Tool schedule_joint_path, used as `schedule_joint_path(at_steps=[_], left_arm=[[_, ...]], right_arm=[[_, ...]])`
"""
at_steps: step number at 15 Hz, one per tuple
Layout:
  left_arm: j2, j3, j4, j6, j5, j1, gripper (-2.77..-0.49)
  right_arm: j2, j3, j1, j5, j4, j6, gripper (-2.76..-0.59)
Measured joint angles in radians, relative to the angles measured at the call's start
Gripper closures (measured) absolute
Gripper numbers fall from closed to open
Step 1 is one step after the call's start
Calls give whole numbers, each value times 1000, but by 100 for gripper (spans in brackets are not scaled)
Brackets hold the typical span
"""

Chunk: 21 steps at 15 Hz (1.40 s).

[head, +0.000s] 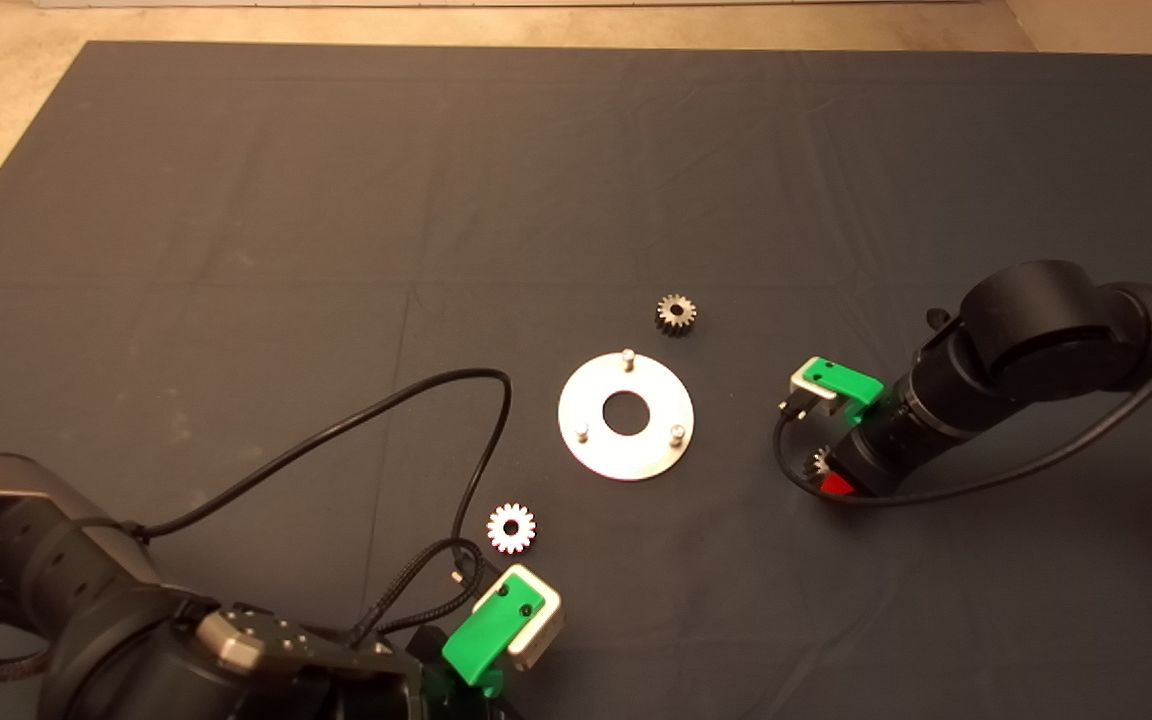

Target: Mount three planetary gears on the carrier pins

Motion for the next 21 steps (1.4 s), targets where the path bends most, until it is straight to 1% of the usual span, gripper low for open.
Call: schedule_joint_path(at_steps=[2,3,4,5,6,7,10,13,15,16,18,20,21], left_arm=[[0,0,0,0,0,0,-207],[-1,0,0,0,0,0,-207],[0,0,0,0,0,0,-207],[0,0,0,0,0,0,-207],[0,0,0,0,0,0,-207],[0,0,0,0,0,0,-207],[0,0,0,0,0,0,-207],[0,0,0,0,0,0,-207],[0,0,0,0,0,0,-207],[0,0,0,0,0,0,-207],[0,0,0,0,0,0,-207],[0,0,0,0,0,0,-207],[0,0,0,0,0,0,-207]], right_arm=[[0,40,7,0,0,1,-92],[1,68,30,0,0,5,-92],[10,87,58,-3,0,9,-92],[26,101,85,-3,0,11,-92],[43,108,101,-2,0,12,-91],[74,111,112,-1,0,14,-91],[158,114,129,-2,0,16,-91],[227,97,133,-3,0,16,-90],[258,76,136,-8,0,16,-90],[273,66,143,-10,0,16,-90],[295,41,157,-10,0,15,-90],[317,8,157,-12,0,11,-90],[327,-4,157,-17,0,9,-90]])
